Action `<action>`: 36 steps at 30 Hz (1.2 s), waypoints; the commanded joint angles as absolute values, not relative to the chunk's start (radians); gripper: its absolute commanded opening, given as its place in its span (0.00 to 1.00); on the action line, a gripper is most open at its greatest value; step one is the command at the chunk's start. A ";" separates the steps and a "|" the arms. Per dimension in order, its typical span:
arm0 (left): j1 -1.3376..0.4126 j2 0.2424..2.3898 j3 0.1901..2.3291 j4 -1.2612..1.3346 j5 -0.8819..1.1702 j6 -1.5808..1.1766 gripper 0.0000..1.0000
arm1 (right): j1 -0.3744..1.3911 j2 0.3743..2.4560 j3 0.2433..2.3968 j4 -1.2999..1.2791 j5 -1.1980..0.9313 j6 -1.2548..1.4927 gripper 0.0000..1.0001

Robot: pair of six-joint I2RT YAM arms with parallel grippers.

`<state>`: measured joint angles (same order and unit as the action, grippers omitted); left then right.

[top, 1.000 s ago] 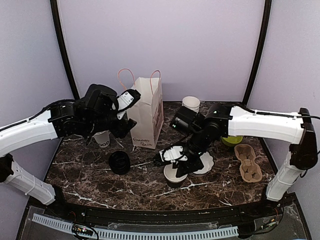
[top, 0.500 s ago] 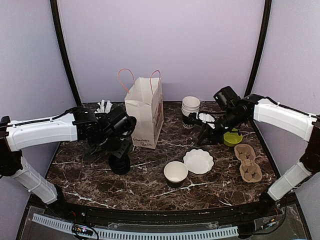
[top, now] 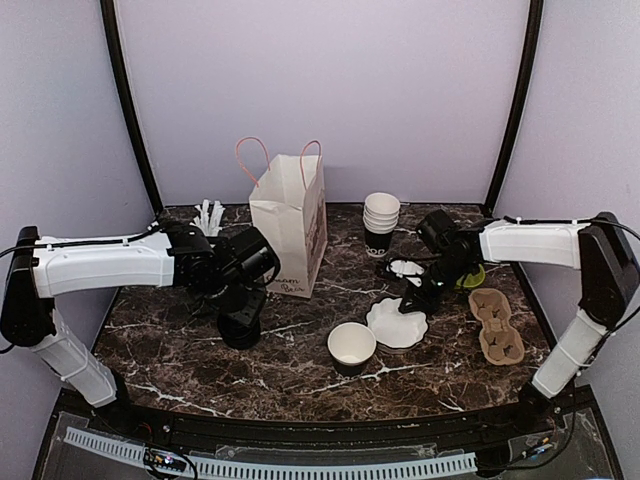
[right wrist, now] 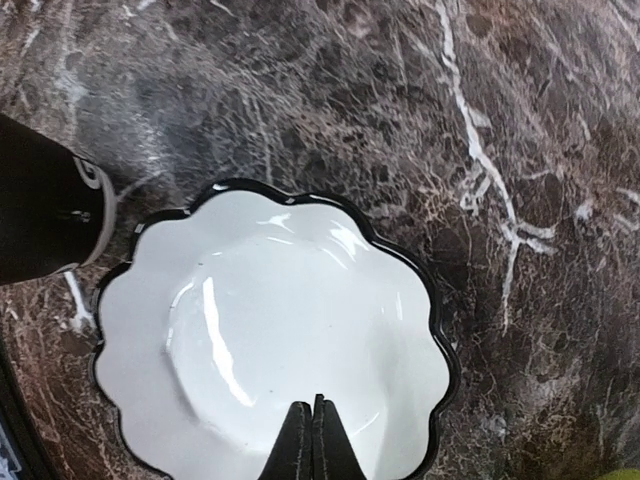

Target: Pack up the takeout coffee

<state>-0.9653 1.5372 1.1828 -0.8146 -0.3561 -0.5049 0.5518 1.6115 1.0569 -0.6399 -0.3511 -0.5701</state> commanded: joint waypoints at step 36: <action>-0.970 1.574 1.133 -0.801 -0.280 -0.524 0.39 | 0.379 1.433 1.105 -0.580 -0.607 -0.550 0.05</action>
<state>-0.9653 1.5536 1.1484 -0.8024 -0.3172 -0.5095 0.3771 1.4616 1.1542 -0.5964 -0.5133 -0.5411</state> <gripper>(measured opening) 0.458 0.047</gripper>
